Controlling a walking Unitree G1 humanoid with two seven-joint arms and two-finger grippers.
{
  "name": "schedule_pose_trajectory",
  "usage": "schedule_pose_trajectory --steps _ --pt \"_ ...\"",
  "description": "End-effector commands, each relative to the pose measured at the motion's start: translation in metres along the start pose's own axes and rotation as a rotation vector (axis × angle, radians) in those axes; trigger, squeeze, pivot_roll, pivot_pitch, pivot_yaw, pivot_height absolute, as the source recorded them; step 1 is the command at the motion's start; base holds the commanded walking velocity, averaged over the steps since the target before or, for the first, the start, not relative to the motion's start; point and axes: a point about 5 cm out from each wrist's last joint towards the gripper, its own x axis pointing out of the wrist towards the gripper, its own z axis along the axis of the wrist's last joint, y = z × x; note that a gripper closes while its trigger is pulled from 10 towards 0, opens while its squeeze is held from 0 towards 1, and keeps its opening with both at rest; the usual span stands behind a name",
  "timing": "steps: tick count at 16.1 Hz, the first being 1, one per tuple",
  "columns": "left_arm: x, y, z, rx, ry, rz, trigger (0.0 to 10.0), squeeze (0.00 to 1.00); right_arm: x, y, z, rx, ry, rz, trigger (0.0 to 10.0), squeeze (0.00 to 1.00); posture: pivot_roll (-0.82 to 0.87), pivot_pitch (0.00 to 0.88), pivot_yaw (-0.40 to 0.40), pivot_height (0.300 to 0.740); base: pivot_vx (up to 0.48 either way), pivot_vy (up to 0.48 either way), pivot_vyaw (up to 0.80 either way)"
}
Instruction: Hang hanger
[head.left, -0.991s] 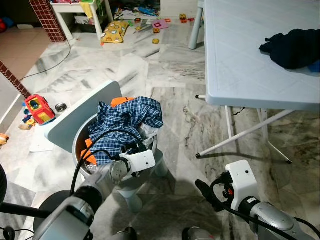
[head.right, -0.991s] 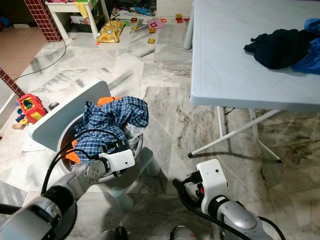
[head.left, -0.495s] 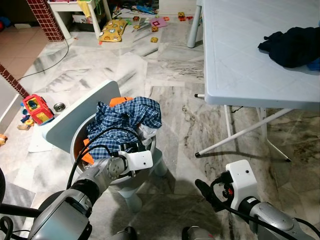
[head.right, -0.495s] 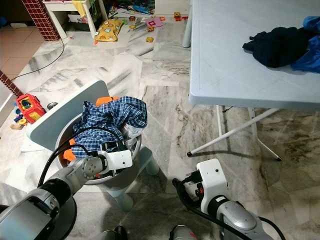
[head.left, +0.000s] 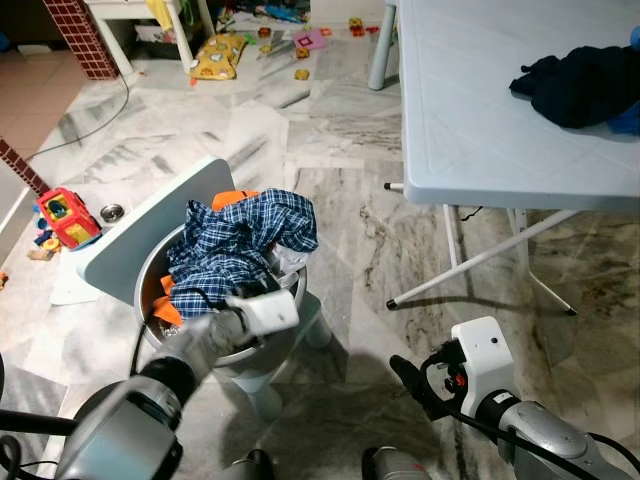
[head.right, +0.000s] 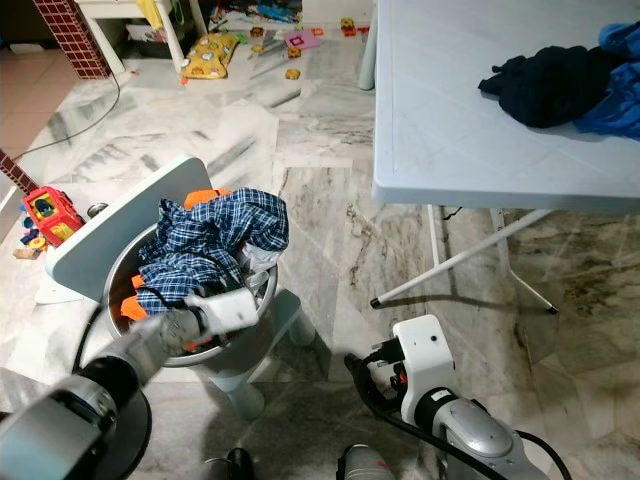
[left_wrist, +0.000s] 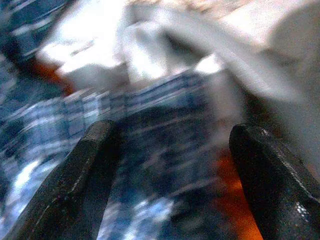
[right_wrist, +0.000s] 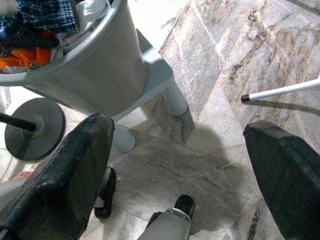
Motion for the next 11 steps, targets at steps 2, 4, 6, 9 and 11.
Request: schedule_pose_trajectory --steps 2,4,6,9,11 --pt "-0.002 0.005 -0.008 0.000 0.038 0.001 10.0 0.00 0.001 0.001 -0.001 0.003 0.004 0.005 10.0 0.00 -0.30 0.213 0.052 0.740 0.000 0.000 0.00" --pt "-0.004 0.002 -0.014 -0.017 0.058 -0.024 0.9 0.00 0.001 0.002 -0.002 0.005 0.004 0.005 10.0 0.00 -0.30 0.211 0.053 0.740 0.000 0.000 0.00" --pt "-0.005 -0.005 -0.018 -0.028 0.061 -0.041 0.0 0.00 0.002 0.002 -0.002 0.005 0.003 0.009 10.0 0.00 -0.30 0.211 0.054 0.740 0.000 0.000 0.00" --pt "-0.005 -0.006 -0.018 -0.035 0.061 -0.044 0.0 0.00 0.003 0.002 -0.002 0.004 0.003 0.008 10.0 0.00 -0.30 0.209 0.054 0.740 0.000 0.000 0.00" --pt "-0.004 0.000 -0.015 -0.067 0.038 -0.001 0.0 0.00 0.004 0.001 -0.001 0.001 0.001 0.003 10.0 0.00 -0.30 0.202 0.053 0.740 0.000 0.000 0.00"
